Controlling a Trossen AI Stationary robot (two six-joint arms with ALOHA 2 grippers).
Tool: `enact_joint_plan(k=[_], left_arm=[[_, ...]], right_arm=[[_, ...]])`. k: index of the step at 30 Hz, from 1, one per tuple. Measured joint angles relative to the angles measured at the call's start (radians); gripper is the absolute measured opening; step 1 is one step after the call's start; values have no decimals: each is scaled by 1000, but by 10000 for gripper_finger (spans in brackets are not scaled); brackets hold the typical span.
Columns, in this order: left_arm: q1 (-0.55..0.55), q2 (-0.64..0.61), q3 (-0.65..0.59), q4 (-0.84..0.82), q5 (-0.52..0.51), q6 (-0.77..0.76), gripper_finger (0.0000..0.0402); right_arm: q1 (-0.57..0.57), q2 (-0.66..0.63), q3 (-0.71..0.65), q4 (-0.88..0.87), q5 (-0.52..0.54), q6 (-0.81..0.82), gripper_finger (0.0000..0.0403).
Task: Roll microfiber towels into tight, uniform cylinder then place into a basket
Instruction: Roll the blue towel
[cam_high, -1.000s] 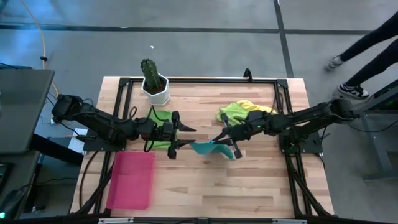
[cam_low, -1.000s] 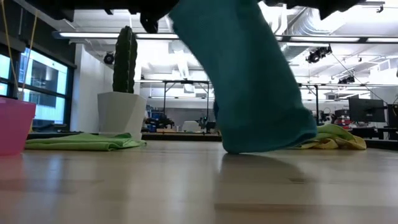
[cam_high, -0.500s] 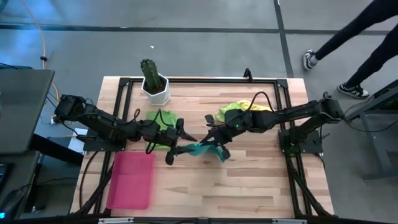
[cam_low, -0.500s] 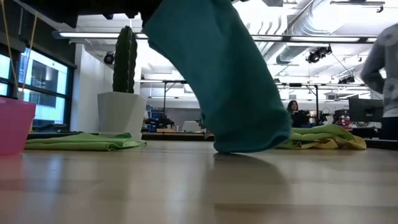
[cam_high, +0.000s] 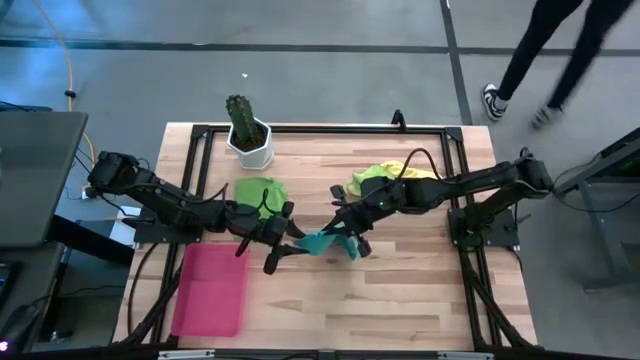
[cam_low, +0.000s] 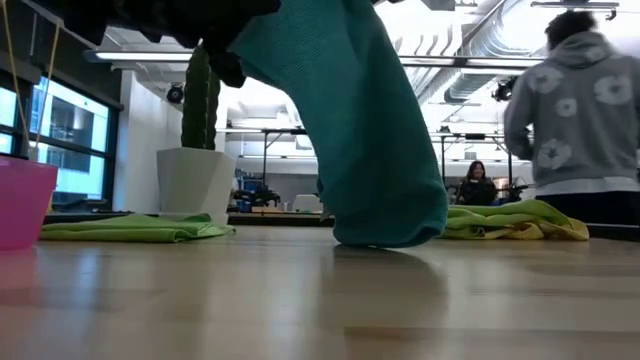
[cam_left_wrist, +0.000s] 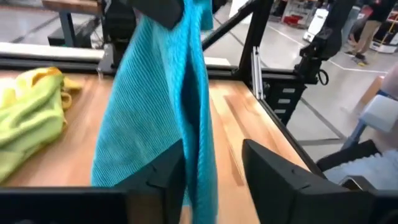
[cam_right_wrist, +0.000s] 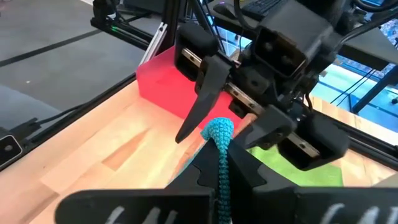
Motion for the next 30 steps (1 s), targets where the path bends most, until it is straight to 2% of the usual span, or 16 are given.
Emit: enact_joint_plan(k=[10,15,20,26,30], left_arm=[[0,0,0,-15,-73,-50,15],[0,0,39,-60,-140,-12,7],[0,0,198,-316,-181,118,2],[3,-2,419,-726,-424,195,1],[24,-2,527,-895,-524,209,1]], right_arm=[[8,0,0,4,1,20,0],[21,-15,0,1,23,21,0],[19,-81,0,-76,186,21,0],[-3,-146,0,-150,406,22,0],[-34,-153,0,-160,461,18,0]])
